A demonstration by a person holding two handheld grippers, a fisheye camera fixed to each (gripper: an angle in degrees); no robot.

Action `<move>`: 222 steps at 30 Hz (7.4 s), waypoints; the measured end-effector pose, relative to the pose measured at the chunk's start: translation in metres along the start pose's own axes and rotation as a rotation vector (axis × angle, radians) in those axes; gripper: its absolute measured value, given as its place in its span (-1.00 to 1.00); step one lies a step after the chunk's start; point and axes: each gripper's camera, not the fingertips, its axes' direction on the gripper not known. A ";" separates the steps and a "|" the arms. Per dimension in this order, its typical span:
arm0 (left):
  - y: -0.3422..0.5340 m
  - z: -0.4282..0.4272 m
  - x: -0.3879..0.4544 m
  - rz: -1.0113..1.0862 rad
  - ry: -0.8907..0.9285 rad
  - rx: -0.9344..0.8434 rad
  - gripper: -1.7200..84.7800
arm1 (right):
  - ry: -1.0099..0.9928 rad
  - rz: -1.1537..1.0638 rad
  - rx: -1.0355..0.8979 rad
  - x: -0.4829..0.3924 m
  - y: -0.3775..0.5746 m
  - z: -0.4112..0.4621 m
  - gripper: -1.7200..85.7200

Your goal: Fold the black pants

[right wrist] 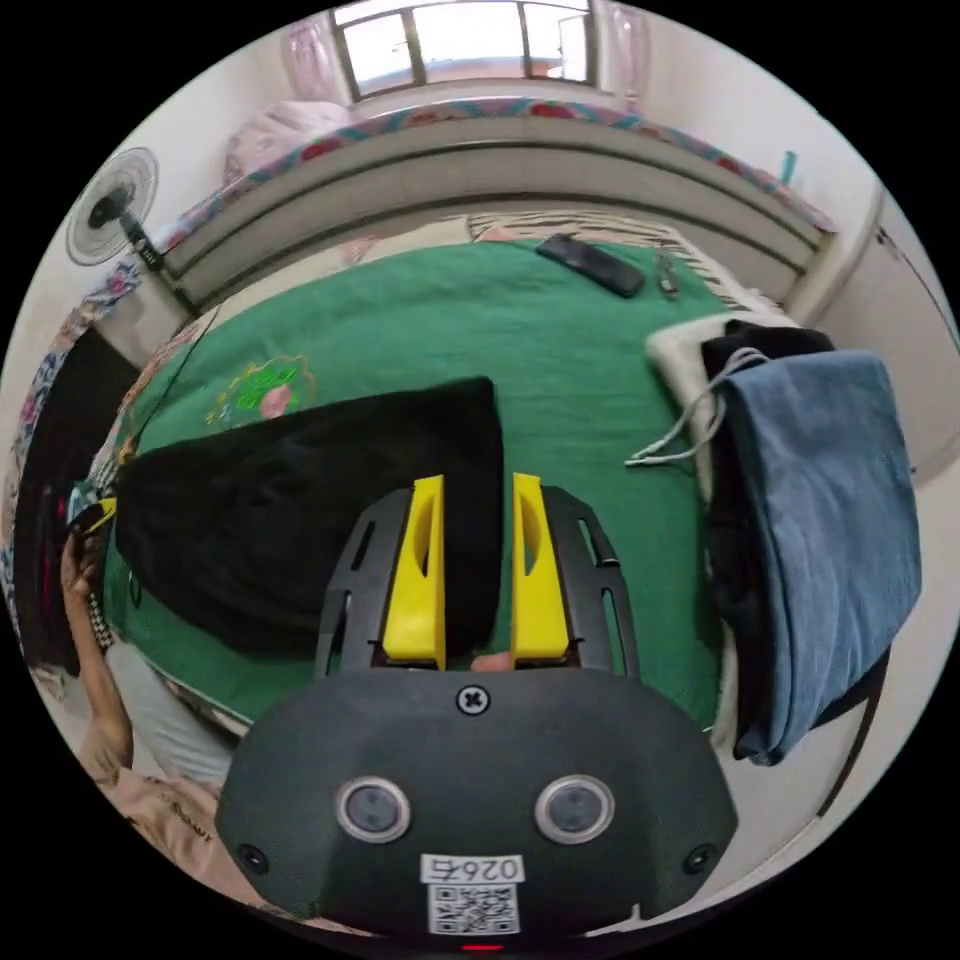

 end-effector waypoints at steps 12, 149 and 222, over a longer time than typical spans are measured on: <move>-0.001 0.071 0.046 0.125 -0.279 -0.227 -0.49 | -0.363 -0.445 -0.177 -0.185 0.055 0.048 -0.64; -0.080 -0.095 0.100 0.137 -0.125 -0.407 -0.61 | 0.254 0.139 0.262 0.252 0.052 -0.267 -0.77; 0.244 -0.267 0.111 0.311 -0.350 0.242 -0.64 | 0.088 -0.204 0.379 0.173 0.142 -0.250 -0.98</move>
